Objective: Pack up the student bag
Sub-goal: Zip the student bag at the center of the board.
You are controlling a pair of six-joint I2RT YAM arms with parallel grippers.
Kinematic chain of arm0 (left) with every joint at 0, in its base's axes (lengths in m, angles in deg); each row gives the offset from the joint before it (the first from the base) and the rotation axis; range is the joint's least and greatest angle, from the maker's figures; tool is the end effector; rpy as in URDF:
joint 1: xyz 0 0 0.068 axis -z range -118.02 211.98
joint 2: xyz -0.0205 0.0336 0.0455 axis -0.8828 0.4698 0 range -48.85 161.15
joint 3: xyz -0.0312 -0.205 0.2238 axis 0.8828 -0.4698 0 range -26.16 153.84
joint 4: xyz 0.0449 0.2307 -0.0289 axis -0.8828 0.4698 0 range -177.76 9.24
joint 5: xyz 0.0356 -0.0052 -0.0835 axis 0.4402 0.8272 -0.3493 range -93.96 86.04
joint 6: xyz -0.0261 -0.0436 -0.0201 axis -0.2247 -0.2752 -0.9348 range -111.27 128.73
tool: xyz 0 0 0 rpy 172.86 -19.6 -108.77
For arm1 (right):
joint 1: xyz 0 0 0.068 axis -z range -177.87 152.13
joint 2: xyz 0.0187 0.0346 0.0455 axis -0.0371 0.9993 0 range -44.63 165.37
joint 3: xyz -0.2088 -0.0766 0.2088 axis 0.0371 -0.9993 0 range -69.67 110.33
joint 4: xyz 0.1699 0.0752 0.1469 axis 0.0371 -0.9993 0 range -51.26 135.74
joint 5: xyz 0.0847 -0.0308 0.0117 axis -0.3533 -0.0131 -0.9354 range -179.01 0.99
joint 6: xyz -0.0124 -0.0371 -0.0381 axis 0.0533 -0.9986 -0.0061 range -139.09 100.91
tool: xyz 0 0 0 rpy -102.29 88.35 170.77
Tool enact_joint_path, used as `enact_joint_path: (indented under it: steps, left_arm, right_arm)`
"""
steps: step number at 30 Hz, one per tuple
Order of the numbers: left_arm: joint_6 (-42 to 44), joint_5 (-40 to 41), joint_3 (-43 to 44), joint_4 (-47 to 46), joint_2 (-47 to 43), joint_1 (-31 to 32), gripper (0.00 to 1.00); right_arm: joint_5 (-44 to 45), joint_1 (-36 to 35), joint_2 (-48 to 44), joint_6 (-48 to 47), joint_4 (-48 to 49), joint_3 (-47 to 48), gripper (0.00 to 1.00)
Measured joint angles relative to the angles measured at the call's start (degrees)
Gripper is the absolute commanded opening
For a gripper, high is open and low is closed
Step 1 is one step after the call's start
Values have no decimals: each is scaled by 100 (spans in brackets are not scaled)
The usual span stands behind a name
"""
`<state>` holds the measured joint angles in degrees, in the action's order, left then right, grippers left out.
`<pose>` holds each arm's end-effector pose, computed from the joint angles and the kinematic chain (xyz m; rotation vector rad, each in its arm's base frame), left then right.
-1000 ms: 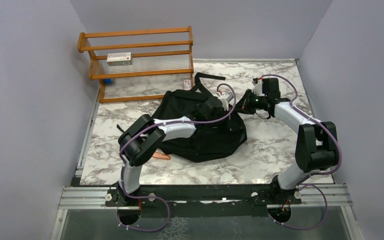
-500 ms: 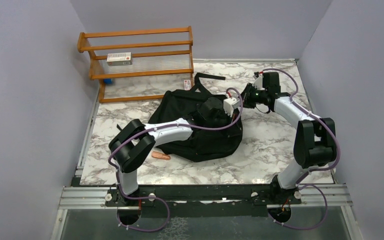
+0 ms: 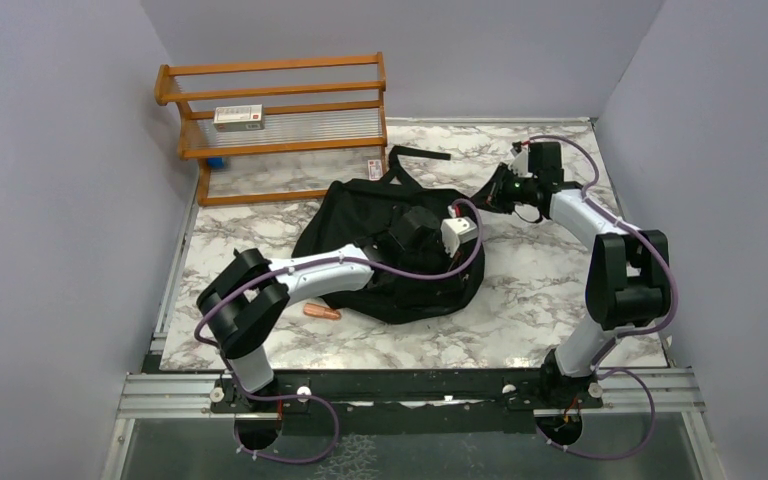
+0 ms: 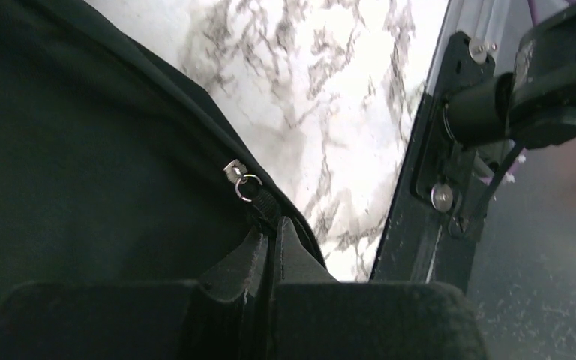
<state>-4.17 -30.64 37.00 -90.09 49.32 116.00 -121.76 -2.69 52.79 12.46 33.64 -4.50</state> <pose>0.2014 -0.3054 0.2739 1.0830 2.0416 -1.1440 0.3472 0.0491 0.2691 0.2639 2.3837 0.9771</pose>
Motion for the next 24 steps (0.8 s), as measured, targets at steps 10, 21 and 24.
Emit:
enact_joint_path:
  steps: [10,21,24]
  left_arm:
    - [26,-48,-299,387,-332,262,0]
    - [28,-46,-273,509,-413,269,0]
    - [31,-61,-136,503,-319,275,0]
  right_arm:
    - [-2,131,179,7,-20,197,9]
    - [345,197,-704,-142,-136,-474,54]
    - [446,221,-1462,-164,-306,-944,55]
